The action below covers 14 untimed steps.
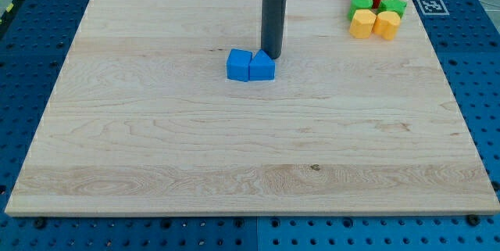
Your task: Push the green circle with green star to the left
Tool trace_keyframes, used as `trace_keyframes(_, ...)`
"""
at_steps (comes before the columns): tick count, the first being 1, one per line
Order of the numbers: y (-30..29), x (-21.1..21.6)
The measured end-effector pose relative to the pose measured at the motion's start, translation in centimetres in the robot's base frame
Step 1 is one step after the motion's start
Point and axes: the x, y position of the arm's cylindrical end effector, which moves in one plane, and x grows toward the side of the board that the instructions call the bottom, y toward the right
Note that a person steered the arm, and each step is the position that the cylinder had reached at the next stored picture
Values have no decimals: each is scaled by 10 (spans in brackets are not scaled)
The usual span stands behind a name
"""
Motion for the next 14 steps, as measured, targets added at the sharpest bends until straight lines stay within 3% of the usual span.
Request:
trace_keyframes(12, 22, 10)
trace_keyframes(14, 103, 11)
